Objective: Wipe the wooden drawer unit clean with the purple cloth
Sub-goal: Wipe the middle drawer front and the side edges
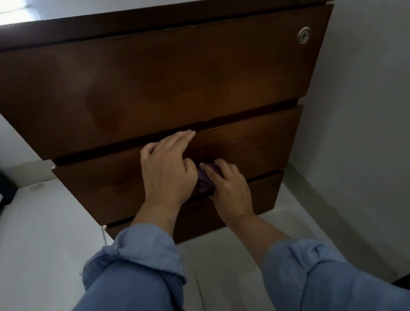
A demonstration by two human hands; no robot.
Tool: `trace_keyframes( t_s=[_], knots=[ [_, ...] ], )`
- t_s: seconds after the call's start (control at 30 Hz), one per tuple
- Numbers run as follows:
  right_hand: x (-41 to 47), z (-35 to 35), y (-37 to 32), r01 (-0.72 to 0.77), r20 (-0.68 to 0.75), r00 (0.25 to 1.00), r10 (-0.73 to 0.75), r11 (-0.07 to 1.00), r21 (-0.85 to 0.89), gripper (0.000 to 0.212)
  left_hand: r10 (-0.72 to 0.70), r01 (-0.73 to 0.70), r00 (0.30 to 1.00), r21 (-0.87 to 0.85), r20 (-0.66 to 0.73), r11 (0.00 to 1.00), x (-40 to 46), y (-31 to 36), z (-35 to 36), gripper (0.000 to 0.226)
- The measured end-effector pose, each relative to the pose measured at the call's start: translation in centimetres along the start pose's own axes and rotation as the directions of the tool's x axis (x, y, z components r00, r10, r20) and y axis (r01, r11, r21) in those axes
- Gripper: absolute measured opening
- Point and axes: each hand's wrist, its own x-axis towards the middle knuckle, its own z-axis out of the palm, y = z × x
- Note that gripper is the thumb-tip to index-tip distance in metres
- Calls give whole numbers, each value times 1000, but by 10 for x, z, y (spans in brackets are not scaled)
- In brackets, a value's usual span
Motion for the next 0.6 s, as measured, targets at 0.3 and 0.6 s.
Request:
trace_keyframes(
  t_s=[0.3,0.6],
  knots=[
    [10,-8,0,-8,-8,1000,8,1000,18,69,1,-1,1000,-10,14,1000,0,-1,-1,59],
    [2,-12,0,-358,-96,901,423,850,387,52,48,-52,998,124,37,991,2,7,1,61]
  ],
)
